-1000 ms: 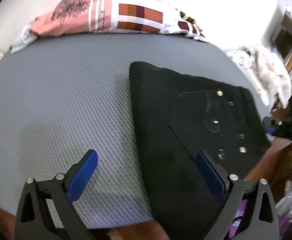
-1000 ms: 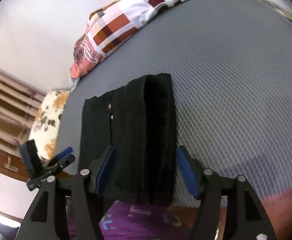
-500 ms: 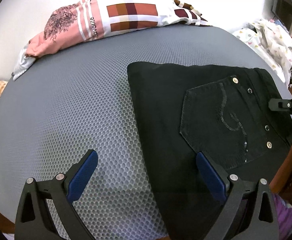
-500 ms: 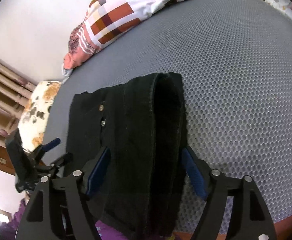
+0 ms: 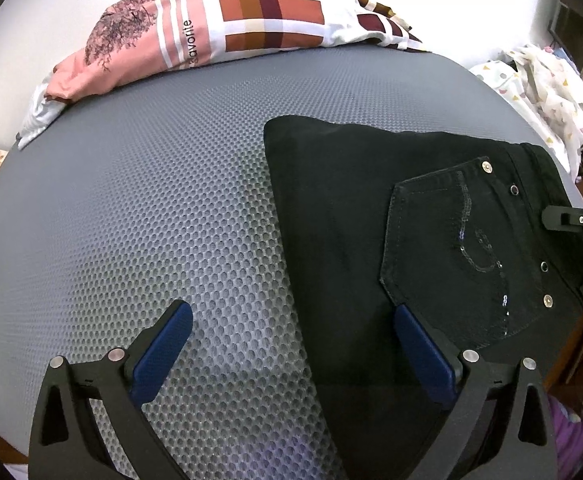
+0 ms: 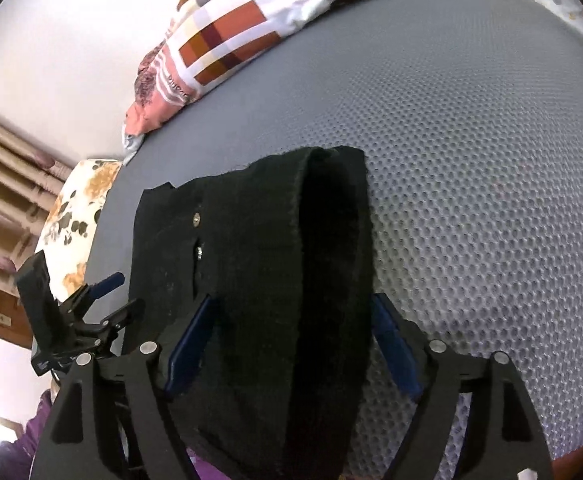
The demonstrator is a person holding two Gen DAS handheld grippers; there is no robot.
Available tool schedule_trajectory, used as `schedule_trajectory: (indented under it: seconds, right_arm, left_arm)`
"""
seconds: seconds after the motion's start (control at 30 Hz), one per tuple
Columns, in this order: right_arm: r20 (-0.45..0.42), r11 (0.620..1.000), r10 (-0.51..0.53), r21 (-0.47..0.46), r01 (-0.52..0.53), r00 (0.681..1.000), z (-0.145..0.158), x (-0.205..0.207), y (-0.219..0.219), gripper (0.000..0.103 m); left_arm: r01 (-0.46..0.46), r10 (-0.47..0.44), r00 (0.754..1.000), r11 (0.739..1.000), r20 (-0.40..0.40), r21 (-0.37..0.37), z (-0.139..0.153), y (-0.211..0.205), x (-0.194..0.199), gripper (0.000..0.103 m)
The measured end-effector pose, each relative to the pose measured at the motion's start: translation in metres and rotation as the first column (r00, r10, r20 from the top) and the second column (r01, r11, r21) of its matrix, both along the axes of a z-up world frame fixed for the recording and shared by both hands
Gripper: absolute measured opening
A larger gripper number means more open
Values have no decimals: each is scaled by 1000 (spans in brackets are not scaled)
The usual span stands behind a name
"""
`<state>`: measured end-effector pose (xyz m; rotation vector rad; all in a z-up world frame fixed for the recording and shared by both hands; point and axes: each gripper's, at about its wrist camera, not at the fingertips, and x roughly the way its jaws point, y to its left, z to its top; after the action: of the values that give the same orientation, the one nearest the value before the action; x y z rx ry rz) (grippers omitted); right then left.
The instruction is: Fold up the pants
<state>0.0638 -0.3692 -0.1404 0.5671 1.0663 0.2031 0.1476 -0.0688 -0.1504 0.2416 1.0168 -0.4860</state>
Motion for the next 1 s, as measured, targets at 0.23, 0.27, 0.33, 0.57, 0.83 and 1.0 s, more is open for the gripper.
schedule_trajectory:
  seconds: [0.23,0.27,0.33,0.57,0.83,1.0]
  right_arm:
    - [34,997,51,58,-53,998,-2,-1,-2,79]
    - [40,995,51,83,-54,998,-3,-2,-5,79]
    - [43,988,43,144,-49,998,-7,-3,-14,78]
    - [18,959,12,285,-16,1000,-16,-10,-38,74]
    - [51,957,5,288,-20,999,-15,-11,-33,81]
    - [75,964,-13,264,-7,997,-14,-10,-28,83]
  left_arm:
    - [47,-53,996,996,-68,-81,-5,-2,7,101]
    - [70,-81,992,991,-96,-111,-7,-5,7,101]
    - [120,-136,984,984,-115,-135,-10,-12,4,101]
    - [123,-136,986,984,-93,-127,-8,-13,4,101]
    - [107,-118,989,987,-91,-119,-7,-14,2,101]
    - [101,-110,991,988,-81,-115,-8,-14,2,103]
